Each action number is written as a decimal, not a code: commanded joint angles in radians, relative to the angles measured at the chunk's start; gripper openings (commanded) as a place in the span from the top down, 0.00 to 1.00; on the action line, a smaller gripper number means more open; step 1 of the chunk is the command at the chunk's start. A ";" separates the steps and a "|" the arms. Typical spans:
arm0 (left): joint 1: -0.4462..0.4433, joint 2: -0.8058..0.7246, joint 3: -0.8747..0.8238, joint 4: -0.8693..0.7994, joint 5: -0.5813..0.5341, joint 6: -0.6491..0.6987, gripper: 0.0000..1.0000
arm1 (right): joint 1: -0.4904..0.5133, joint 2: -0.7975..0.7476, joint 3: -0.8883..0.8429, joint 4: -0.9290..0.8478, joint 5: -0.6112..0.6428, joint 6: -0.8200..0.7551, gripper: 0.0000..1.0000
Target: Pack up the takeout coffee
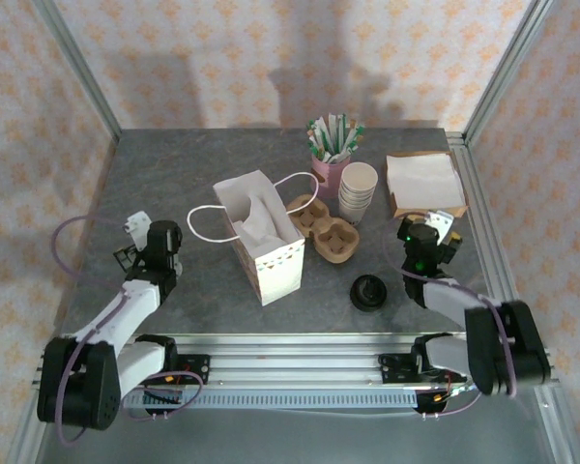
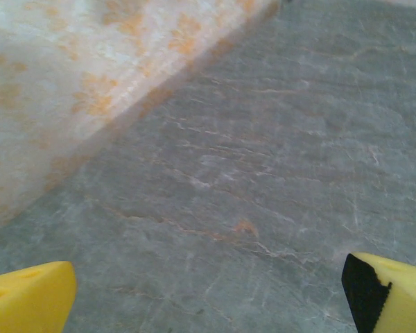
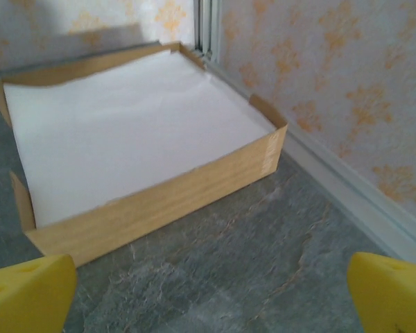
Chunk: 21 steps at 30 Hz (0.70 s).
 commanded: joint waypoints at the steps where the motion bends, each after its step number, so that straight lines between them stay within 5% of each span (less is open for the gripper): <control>1: 0.008 0.071 -0.010 0.203 0.084 0.110 0.00 | -0.004 0.074 -0.001 0.231 -0.035 -0.028 0.01; 8: 0.009 0.191 -0.024 0.436 0.182 0.182 0.00 | -0.018 0.267 0.037 0.383 -0.086 -0.079 0.01; 10: 0.008 0.223 -0.038 0.531 0.215 0.222 0.00 | -0.028 0.231 0.052 0.293 -0.107 -0.056 0.01; 14: 0.008 0.367 -0.032 0.678 0.341 0.255 0.00 | -0.034 0.343 0.019 0.489 -0.138 -0.086 0.01; 16: -0.001 0.445 -0.050 0.802 0.337 0.280 0.00 | -0.036 0.288 0.053 0.325 -0.128 -0.053 0.01; 17: 0.000 0.412 -0.019 0.677 0.342 0.264 0.00 | -0.038 0.303 0.067 0.336 -0.108 -0.048 0.00; 21: -0.010 0.431 -0.022 0.722 0.327 0.282 0.00 | -0.039 0.310 0.062 0.353 -0.106 -0.048 0.00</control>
